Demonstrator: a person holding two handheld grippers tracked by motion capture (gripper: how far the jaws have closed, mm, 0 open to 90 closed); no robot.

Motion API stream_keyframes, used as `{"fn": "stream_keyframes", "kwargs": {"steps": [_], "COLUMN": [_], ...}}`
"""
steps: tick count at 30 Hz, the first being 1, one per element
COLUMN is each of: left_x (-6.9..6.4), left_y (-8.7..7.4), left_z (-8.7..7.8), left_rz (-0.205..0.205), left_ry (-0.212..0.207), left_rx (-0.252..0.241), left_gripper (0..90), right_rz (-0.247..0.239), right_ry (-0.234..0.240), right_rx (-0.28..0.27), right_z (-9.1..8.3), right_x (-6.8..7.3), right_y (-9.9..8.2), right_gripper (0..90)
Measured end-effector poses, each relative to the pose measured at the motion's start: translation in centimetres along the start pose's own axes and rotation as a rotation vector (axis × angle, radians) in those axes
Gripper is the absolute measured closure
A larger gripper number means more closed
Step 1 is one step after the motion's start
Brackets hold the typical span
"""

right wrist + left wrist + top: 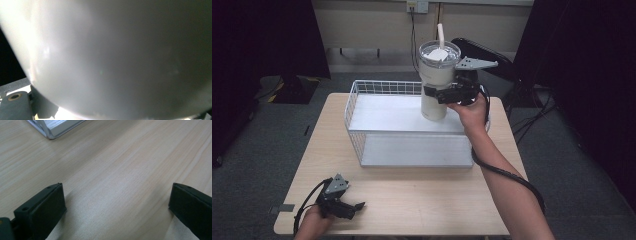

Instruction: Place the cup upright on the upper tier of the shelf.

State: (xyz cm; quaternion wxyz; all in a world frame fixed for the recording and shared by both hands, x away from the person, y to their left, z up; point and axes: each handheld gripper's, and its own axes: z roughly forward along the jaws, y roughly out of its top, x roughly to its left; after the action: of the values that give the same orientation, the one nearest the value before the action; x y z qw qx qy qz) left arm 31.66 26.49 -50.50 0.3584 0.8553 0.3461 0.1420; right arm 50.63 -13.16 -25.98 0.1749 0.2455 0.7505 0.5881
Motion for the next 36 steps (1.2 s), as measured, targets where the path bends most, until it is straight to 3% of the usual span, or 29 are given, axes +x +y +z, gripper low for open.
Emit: {"fn": "stream_keyframes", "kwargs": {"steps": [10, 14, 19, 36], "left_x": [0.0, 0.0, 0.0, 0.0], "left_y": [0.0, 0.0, 0.0, 0.0], "left_z": [0.0, 0.0, 0.0, 0.0], "left_rz": [0.0, 0.0, 0.0, 0.0], "left_ry": [0.0, 0.0, 0.0, 0.0], "left_rx": [0.0, 0.0, 0.0, 0.0], "left_gripper": [0.0, 0.0, 0.0, 0.0], "right_rz": [-0.012, -0.066, -0.039, -0.041], "right_ry": [-0.01, -0.041, -0.03, -0.037], "right_rx": [0.022, 0.057, 0.075, 0.119], "right_z": [-0.01, 0.12, 0.05, -0.31], "right_x": [0.12, 0.48, 0.31, 0.35], "right_y": [-0.02, -0.03, -0.16, -0.57], "right_gripper": [9.1, 8.1, 7.9, 7.7]}}
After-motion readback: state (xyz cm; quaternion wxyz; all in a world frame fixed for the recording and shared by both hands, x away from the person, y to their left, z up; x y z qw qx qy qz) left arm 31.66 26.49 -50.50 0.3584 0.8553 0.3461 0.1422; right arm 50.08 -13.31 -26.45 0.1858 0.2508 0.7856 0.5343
